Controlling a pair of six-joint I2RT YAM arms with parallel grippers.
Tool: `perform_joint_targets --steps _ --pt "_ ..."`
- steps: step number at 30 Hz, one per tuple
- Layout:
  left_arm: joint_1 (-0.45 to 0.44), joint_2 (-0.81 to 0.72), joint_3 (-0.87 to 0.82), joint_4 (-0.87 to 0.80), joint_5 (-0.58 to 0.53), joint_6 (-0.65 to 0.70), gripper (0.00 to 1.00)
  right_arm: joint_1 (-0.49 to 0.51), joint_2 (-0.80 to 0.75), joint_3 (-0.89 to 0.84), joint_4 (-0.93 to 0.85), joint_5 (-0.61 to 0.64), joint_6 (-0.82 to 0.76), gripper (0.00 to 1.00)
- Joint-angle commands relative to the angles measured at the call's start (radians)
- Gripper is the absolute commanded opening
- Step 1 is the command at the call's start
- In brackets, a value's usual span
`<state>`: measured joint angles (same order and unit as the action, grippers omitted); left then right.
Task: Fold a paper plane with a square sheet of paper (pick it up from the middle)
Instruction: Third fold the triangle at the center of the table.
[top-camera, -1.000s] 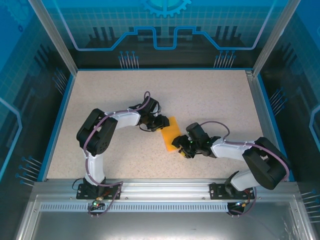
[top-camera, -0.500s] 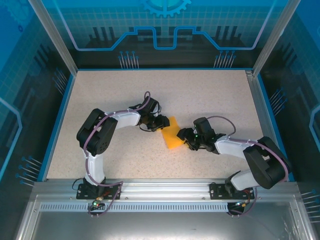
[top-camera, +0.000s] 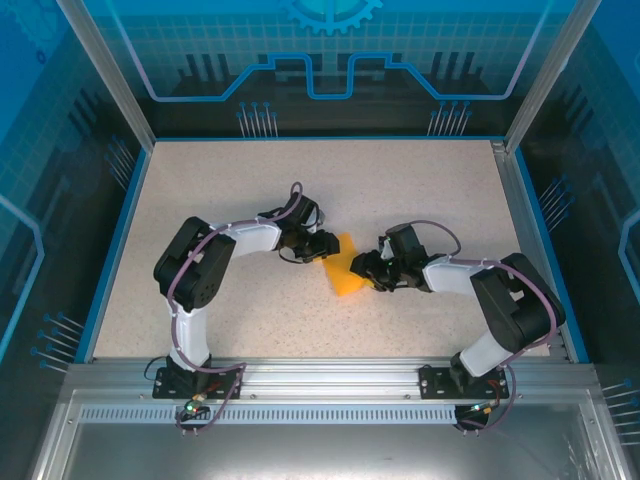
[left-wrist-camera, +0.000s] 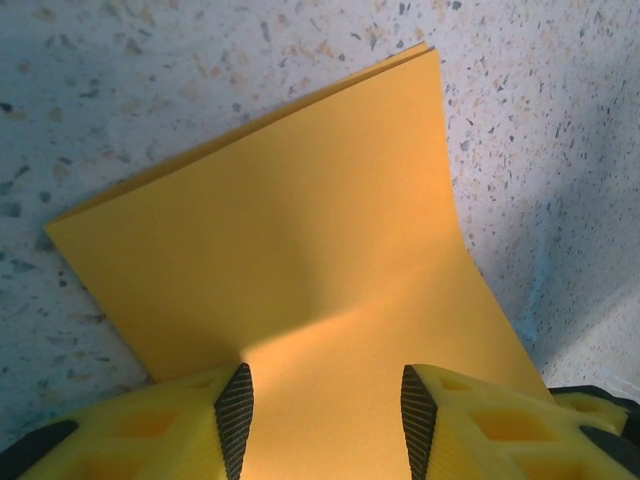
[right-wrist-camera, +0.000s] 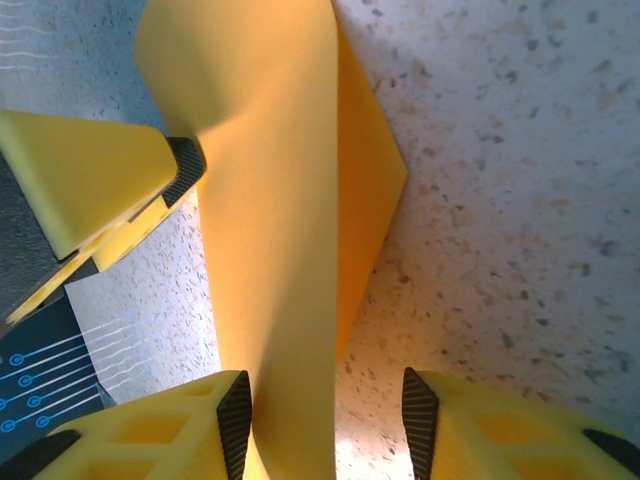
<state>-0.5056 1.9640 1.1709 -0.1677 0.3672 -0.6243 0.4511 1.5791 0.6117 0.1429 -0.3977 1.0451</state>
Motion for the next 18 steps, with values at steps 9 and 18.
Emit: perform_joint_targets --steps 9,18 --pt "0.001 0.03 0.026 -0.049 0.026 0.047 0.47 -0.064 -0.033 0.035 -0.068 -0.135 -0.162 0.54" --pt "0.001 0.035 0.038 -0.054 0.036 0.058 0.47 -0.094 -0.037 0.035 -0.19 -0.157 -0.266 0.5"
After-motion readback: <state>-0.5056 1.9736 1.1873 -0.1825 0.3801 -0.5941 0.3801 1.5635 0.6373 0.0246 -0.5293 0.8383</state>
